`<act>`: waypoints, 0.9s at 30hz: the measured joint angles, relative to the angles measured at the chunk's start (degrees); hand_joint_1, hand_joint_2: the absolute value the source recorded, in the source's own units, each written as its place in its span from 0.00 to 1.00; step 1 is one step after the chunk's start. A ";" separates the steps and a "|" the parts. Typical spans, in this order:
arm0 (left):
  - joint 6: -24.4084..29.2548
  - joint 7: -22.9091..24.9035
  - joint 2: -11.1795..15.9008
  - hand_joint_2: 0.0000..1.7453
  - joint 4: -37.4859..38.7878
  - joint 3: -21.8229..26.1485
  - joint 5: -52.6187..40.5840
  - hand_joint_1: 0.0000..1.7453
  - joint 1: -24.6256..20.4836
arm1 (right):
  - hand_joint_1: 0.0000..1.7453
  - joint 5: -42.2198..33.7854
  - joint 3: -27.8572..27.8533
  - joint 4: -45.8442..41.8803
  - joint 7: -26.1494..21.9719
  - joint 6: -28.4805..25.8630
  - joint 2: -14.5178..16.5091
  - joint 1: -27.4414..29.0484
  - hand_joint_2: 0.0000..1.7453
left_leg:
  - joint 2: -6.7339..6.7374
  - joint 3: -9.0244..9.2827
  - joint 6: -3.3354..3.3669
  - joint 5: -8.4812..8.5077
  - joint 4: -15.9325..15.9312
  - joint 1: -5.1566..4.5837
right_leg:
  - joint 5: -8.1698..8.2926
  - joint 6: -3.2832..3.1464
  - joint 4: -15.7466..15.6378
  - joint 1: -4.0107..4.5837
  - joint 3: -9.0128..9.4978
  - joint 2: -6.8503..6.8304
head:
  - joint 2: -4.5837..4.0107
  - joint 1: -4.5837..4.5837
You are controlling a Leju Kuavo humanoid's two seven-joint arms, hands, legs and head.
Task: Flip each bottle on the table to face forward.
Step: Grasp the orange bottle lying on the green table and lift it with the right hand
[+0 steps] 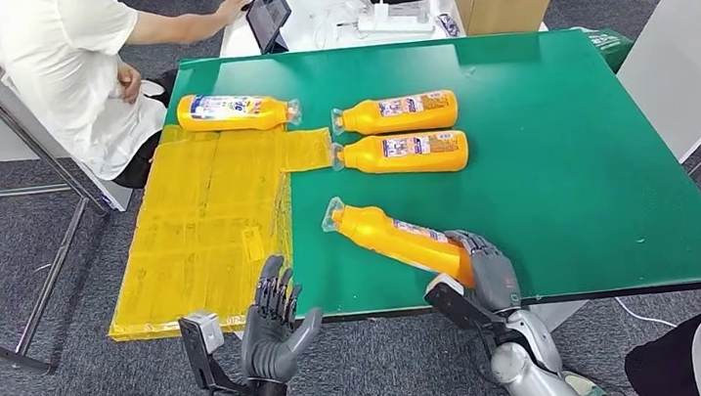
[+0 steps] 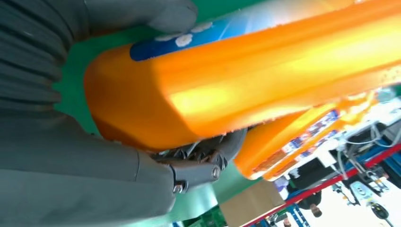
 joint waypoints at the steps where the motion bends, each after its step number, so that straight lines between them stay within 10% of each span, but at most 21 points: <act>1: 0.19 0.55 0.12 1.00 0.08 0.02 1.04 0.00 0.09 | 1.00 -0.37 0.32 -0.88 -0.13 -0.05 0.16 0.55 1.00 | -0.01 -0.05 0.00 0.00 0.00 -0.01 | 0.00 0.00 0.00 -0.01 -0.05 0.00 | 0.00 -0.01; 27: -1.83 -1.18 0.87 1.00 1.63 -0.36 8.19 0.00 -1.55 | 1.00 -12.43 16.34 -16.05 -7.57 3.14 4.33 6.58 1.00 | 0.00 -0.41 -0.01 0.01 0.00 0.00 | -0.02 0.01 0.03 -0.02 -0.44 0.00 | 0.00 -0.01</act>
